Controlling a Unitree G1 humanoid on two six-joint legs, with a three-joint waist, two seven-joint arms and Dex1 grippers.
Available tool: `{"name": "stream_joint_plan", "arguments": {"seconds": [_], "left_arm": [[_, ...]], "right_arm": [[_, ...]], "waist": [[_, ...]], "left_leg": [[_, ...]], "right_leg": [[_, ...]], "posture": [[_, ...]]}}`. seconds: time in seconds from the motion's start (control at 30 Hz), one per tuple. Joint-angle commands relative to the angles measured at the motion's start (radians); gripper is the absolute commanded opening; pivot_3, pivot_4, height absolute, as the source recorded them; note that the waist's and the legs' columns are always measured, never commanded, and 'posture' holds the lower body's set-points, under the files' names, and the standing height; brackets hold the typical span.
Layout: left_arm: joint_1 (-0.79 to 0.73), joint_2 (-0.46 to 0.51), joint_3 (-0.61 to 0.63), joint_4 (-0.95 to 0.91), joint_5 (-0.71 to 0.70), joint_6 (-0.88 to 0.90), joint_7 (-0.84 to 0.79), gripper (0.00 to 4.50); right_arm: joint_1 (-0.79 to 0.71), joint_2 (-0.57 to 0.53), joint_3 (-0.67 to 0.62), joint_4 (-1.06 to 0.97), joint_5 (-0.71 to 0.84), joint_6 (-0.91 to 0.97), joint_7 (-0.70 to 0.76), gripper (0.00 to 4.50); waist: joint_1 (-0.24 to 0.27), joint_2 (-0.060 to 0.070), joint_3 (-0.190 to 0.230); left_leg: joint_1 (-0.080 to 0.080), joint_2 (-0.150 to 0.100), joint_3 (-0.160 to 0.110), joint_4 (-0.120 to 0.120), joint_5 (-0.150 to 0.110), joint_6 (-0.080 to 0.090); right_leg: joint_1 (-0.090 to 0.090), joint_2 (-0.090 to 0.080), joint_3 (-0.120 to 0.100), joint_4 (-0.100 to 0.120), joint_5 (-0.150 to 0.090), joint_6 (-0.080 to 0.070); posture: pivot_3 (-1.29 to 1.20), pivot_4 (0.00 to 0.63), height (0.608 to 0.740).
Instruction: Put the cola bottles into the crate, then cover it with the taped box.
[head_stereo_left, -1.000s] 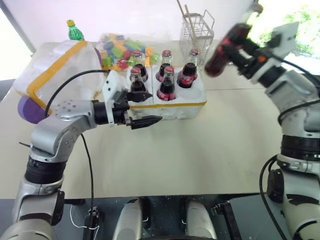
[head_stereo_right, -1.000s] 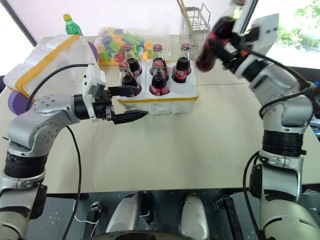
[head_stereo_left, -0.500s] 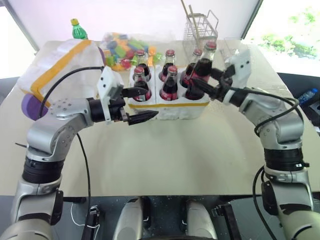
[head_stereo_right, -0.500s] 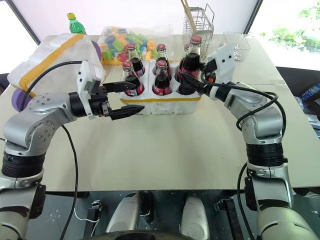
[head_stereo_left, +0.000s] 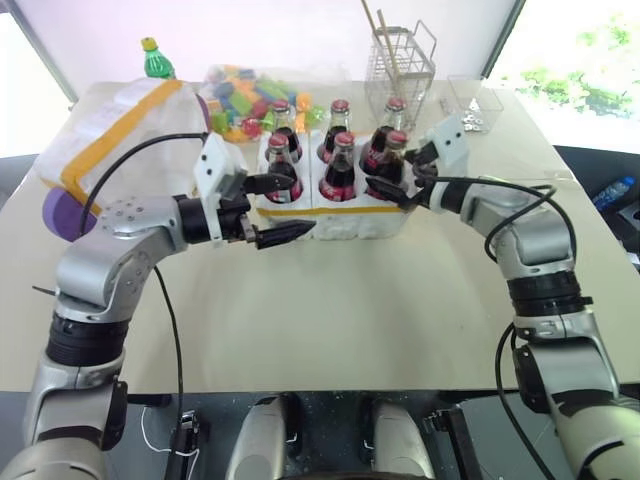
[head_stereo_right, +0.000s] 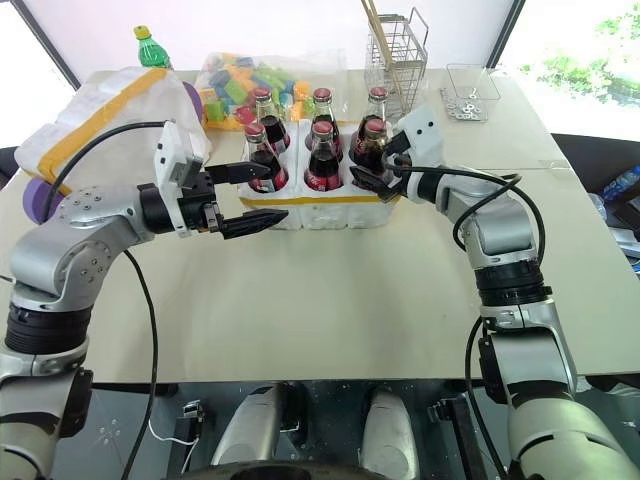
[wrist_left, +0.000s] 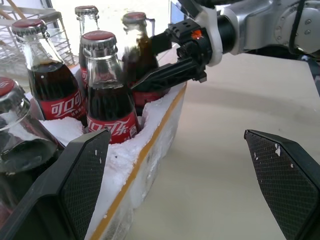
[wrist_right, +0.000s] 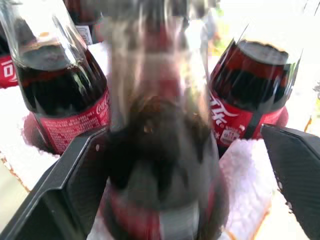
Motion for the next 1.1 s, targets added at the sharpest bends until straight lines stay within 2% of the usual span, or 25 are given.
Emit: {"name": "stream_joint_plan", "arguments": {"seconds": [0.03,0.23,0.33,0.47,0.53,0.6,0.73,0.8,0.83,0.93,1.1], "left_arm": [[0.010,0.044,0.051,-0.042,-0.006,0.000,-0.001,4.50],[0.042,0.207,0.212,-0.109,-0.082,0.109,0.007,4.50],[0.041,0.334,0.305,-0.099,-0.084,0.210,0.042,4.50],[0.020,0.523,0.361,-0.027,-0.042,0.384,0.110,4.50],[-0.003,0.588,0.382,0.017,-0.042,0.473,0.143,4.50],[-0.006,0.644,0.379,0.051,-0.010,0.526,0.179,4.50],[0.036,0.757,0.363,0.124,0.050,0.590,0.199,4.50],[0.094,0.812,0.351,0.179,0.109,0.529,0.181,4.50],[0.099,0.828,0.352,0.202,0.094,0.566,0.165,4.50],[0.089,0.851,0.348,0.258,0.076,0.615,0.148,4.50],[0.098,0.865,0.270,0.318,0.077,0.601,0.088,4.50]], "right_arm": [[-0.034,-0.015,-0.059,-0.055,0.033,0.024,0.026,4.46],[-0.048,-0.178,-0.156,-0.152,0.139,0.088,0.199,4.46],[-0.057,-0.284,-0.211,-0.175,0.203,0.117,0.316,4.46],[-0.030,-0.403,-0.236,-0.199,0.261,0.129,0.473,4.46],[-0.009,-0.437,-0.250,-0.235,0.322,0.155,0.556,4.46],[0.002,-0.433,-0.262,-0.278,0.362,0.151,0.586,4.46],[-0.016,-0.386,-0.260,-0.306,0.413,0.185,0.554,4.46],[0.007,-0.378,-0.249,-0.324,0.417,0.171,0.570,4.46],[0.018,-0.374,-0.244,-0.325,0.415,0.164,0.575,4.46],[0.027,-0.363,-0.228,-0.318,0.398,0.155,0.558,4.46],[0.019,-0.339,-0.230,-0.320,0.410,0.164,0.528,4.46]], "waist": [[-0.001,0.000,0.000],[0.001,0.000,0.000],[0.000,0.000,0.000],[-0.002,0.000,0.001],[-0.004,-0.001,0.001],[-0.005,-0.001,0.001],[-0.011,-0.001,0.001],[-0.012,-0.001,0.001],[-0.013,-0.001,0.001],[-0.012,-0.001,0.001],[-0.015,-0.002,0.001]], "left_leg": [[0.000,0.000,0.000,0.000,0.000,0.000],[0.000,0.000,-0.001,0.000,0.000,0.000],[0.000,0.000,-0.001,0.000,0.000,0.000],[0.001,0.000,-0.001,-0.002,-0.001,0.000],[0.001,0.000,0.000,-0.003,-0.001,0.000],[0.001,0.001,-0.001,-0.004,-0.001,0.001],[0.001,0.001,0.000,-0.004,-0.001,-0.001],[0.001,0.001,0.000,-0.006,-0.001,-0.001],[0.001,0.001,0.000,-0.006,-0.001,-0.001],[0.001,0.001,0.001,-0.008,0.000,-0.003],[0.001,0.001,0.001,-0.011,-0.001,-0.005]], "right_leg": [[0.000,0.000,0.000,0.000,0.000,0.000],[-0.001,0.000,0.000,0.000,0.000,0.000],[-0.001,0.000,0.000,-0.001,0.000,0.000],[-0.001,0.000,0.000,-0.001,0.000,0.000],[-0.001,0.000,0.000,-0.001,0.000,0.000],[-0.001,0.000,0.000,-0.001,0.000,0.000],[-0.003,-0.001,0.000,-0.001,0.000,0.000],[-0.003,-0.001,0.000,-0.001,0.000,0.000],[-0.004,-0.001,0.000,-0.001,0.000,0.000],[-0.004,-0.001,0.000,-0.002,0.000,0.000],[-0.005,-0.001,0.000,-0.003,0.000,0.000]], "posture": [[0.00,0.150,0.736],[0.00,0.150,0.736],[0.00,0.150,0.736],[0.00,0.150,0.736],[0.00,0.150,0.736],[0.00,0.150,0.736],[0.00,0.150,0.736],[0.00,0.150,0.736],[0.00,0.150,0.736],[0.00,0.150,0.736],[0.00,0.150,0.736]]}}
